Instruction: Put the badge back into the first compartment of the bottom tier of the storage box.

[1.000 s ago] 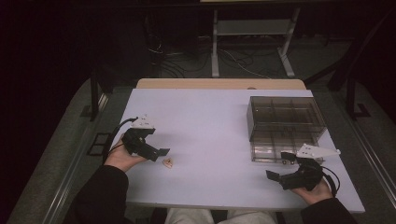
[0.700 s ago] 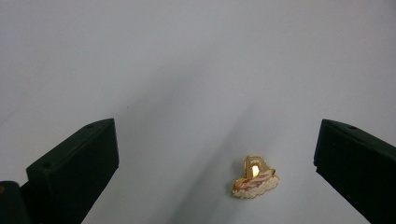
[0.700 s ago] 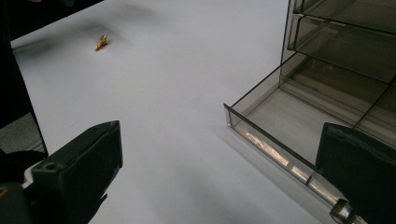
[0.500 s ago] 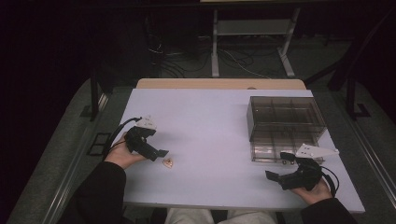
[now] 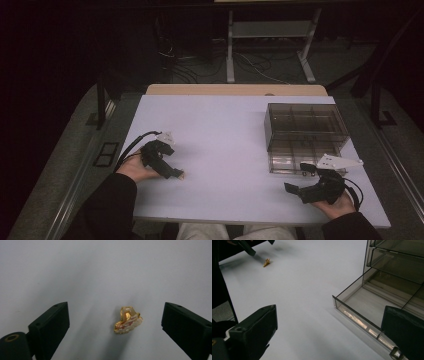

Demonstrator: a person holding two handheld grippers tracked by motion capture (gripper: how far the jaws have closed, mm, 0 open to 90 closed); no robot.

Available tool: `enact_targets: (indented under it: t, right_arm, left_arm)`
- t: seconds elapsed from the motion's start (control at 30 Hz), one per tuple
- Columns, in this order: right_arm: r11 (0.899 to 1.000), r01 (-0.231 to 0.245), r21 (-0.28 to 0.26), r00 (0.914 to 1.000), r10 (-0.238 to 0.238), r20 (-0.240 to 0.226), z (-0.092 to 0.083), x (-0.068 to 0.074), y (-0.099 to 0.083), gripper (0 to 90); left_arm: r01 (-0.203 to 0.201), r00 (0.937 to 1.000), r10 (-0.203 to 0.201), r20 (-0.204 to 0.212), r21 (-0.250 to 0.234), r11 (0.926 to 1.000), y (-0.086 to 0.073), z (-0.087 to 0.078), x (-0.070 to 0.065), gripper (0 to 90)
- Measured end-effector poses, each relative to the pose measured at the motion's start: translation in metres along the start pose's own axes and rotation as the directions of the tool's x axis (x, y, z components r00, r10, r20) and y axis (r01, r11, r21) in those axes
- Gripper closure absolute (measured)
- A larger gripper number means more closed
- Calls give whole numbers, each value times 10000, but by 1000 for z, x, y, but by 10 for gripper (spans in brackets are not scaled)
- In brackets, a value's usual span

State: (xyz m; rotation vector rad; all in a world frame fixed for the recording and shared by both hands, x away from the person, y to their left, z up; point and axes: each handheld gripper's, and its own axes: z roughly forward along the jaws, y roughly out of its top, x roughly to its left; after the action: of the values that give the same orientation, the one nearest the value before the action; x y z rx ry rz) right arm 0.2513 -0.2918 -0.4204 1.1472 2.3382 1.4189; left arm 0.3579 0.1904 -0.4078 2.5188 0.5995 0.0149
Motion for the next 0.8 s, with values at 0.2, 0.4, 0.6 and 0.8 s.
enact_targets:
  t: [0.2, 0.4, 0.6, 0.8]
  right_arm:
    - [10000, -40, -8, 10000, 40, -30, 0, 0, 0, 3]
    - [10000, -3, 2, 10000, 3, -62, 0, 0, 0, 3]
    - [10000, -11, 9, 10000, 11, -70, -1, 0, 0, 2]
    - [10000, -33, -4, 10000, 33, -80, -1, -2, 0, 3]
  left_arm:
    - [-417, 9987, 410, 296, 241, 9988, 0, 8, -2, 189]
    - [-811, 9964, 792, 318, 621, 9948, 1, 17, -5, 314]
    - [-1184, 9920, 1143, 541, 797, 9898, 2, 18, -6, 480]
    - [-1170, 9923, 1148, 459, 487, 9919, 3, 18, -9, 678]
